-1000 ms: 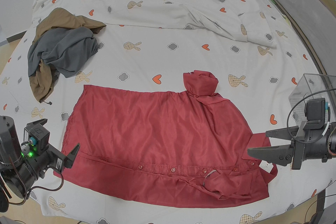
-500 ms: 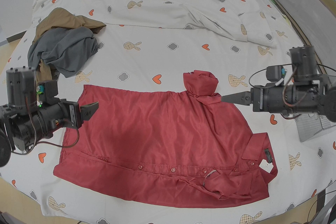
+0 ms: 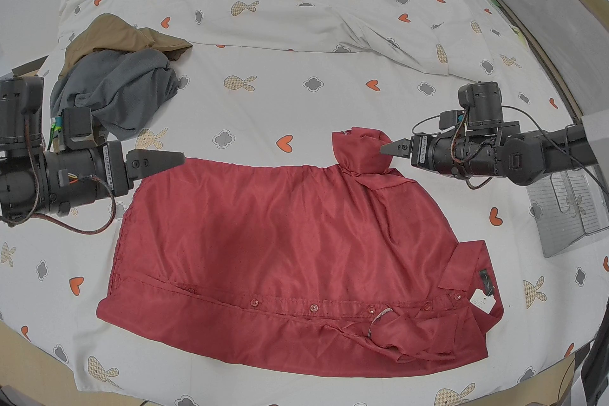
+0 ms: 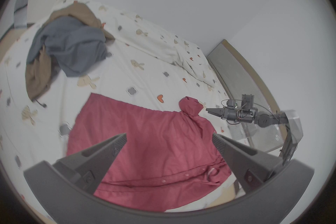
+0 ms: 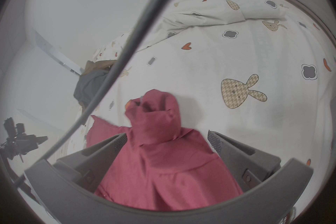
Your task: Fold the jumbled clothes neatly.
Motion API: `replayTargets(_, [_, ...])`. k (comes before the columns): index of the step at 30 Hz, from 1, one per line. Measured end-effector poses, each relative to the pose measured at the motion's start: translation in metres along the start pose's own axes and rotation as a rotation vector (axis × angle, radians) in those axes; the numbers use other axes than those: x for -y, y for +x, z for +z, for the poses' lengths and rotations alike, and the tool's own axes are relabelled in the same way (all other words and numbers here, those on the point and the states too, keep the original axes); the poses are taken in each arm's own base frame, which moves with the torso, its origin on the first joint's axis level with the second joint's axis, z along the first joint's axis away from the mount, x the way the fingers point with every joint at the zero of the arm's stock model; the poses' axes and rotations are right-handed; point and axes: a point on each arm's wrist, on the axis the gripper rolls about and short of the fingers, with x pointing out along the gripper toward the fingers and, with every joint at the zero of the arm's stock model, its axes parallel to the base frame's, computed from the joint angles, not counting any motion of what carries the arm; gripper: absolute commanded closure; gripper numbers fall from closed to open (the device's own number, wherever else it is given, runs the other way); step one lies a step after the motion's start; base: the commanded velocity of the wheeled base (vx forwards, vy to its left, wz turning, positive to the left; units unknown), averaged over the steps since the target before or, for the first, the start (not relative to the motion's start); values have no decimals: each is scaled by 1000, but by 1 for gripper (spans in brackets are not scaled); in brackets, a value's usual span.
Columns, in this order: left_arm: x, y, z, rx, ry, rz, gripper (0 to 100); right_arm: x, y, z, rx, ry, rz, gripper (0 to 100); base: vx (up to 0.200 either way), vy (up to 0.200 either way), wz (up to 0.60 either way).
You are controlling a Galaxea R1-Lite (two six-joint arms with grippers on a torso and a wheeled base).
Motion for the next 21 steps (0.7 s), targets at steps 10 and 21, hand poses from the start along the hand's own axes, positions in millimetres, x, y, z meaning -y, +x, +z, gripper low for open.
replayTargets(10, [-2,-10,-1,155,108,150,0,39,33,-9,-89,45,-28,0,0,0,0])
replayTargets(21, [-4,-8,-7,143,109,160,0,42,23,-14,-264,112,370,0,0,0,0])
